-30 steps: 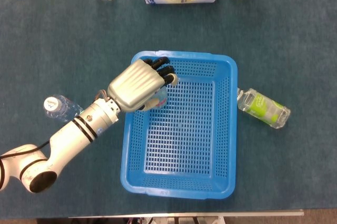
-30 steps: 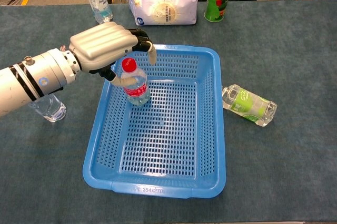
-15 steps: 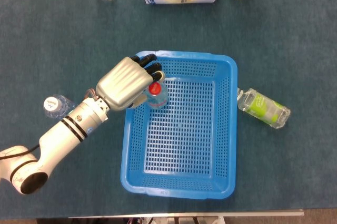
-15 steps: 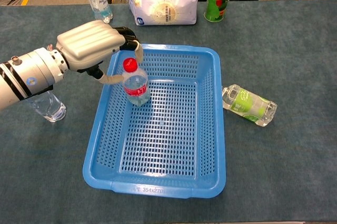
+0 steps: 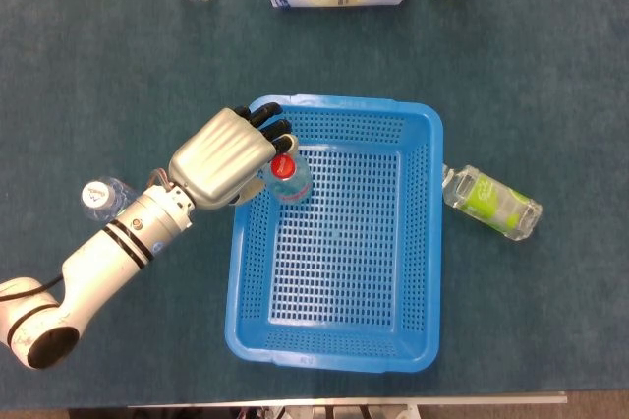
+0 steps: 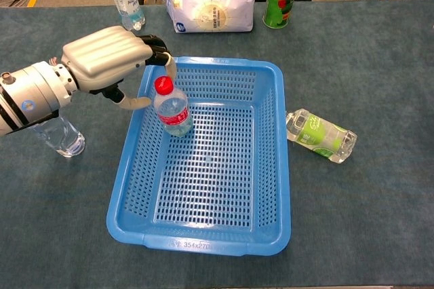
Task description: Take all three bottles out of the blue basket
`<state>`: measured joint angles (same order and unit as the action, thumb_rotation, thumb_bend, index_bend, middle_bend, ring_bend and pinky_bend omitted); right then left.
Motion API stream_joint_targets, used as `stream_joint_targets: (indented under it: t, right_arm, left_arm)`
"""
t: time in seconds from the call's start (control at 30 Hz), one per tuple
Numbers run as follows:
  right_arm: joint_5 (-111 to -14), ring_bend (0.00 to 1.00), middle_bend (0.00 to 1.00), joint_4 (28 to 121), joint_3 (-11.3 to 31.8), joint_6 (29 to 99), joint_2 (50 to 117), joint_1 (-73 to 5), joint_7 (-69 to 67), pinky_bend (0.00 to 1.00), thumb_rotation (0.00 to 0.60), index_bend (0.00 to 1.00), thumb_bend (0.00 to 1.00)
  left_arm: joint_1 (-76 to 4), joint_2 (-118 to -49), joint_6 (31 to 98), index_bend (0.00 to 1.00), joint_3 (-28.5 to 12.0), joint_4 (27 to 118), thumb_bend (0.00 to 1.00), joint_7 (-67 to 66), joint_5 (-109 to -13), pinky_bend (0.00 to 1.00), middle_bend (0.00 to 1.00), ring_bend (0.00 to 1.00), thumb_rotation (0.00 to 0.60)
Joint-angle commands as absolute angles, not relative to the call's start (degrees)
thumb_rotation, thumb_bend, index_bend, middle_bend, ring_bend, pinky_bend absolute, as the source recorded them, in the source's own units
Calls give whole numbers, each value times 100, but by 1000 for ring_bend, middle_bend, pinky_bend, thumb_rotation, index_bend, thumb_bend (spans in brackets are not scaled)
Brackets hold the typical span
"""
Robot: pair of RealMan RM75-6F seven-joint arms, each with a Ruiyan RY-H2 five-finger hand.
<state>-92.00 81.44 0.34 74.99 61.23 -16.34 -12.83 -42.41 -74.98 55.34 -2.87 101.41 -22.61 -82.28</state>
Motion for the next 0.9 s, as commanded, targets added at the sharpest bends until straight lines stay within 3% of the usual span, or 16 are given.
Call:
stream_joint_targets:
  t: [0.03, 0.5, 0.9]
  right_arm:
    - [-9197, 315, 316, 8141, 33, 7499, 6123, -1631, -1288, 579, 600, 245, 0]
    - [-9200, 315, 316, 8071, 19, 7494, 6169, -1628, -1351, 579, 600, 245, 0]
    - [-9198, 315, 316, 8073, 17, 7517, 6158, -1614, -1362, 579, 600, 245, 0]
  left_arm:
    - [-4242, -7509, 5542, 381, -294, 10126, 278, -2256, -8229, 450, 342, 213, 600]
    - [-4215, -7499, 5625, 435, -290, 10165, 278, -2241, -8322, 450, 432, 263, 600]
    - [-4246, -7450, 5527, 435, -277, 10230, 278, -2260, -8291, 450, 436, 266, 600]
